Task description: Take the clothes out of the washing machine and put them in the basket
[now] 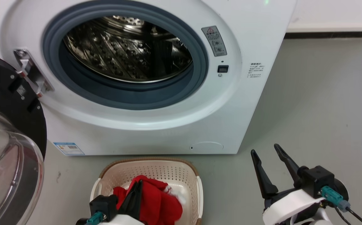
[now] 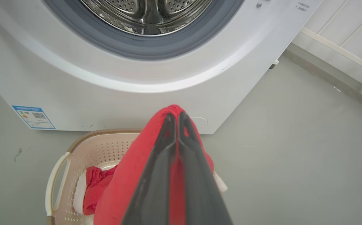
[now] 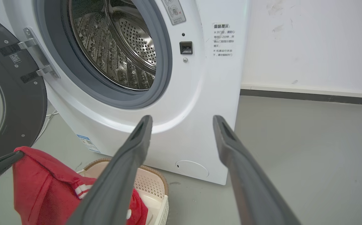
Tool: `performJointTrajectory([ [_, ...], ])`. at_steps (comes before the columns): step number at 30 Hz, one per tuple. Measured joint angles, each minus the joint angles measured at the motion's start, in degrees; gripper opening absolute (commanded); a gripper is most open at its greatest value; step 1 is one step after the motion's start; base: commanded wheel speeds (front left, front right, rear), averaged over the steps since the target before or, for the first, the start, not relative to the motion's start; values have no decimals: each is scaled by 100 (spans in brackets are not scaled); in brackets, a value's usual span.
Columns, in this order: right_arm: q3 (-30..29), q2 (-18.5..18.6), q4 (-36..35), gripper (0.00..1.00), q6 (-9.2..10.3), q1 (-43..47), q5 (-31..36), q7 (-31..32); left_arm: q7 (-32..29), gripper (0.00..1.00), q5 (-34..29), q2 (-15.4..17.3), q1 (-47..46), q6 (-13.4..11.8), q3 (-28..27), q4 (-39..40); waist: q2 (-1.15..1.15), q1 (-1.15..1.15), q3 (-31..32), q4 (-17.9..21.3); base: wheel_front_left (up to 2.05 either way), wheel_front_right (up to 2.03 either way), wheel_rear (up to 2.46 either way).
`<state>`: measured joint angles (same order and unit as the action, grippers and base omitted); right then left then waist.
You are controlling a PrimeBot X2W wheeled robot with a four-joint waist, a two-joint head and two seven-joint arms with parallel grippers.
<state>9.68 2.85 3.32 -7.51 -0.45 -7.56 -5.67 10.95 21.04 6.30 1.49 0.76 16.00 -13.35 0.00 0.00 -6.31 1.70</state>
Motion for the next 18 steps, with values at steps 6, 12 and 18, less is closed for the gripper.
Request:
performJointTrajectory([
  [6,30,0,-8,100,0,-205,20,-36,303,0,85,-185,-798,238,79,-1435,0,0,-460,39,0,0,0],
  [12,94,1,-25,100,0,-489,79,-44,388,0,260,-311,-1697,360,153,-2895,0,1,-950,49,0,0,0],
  [18,240,1,-21,100,0,-738,116,-52,397,0,634,-335,-2390,463,198,-3925,0,1,-1482,96,0,0,0],
])
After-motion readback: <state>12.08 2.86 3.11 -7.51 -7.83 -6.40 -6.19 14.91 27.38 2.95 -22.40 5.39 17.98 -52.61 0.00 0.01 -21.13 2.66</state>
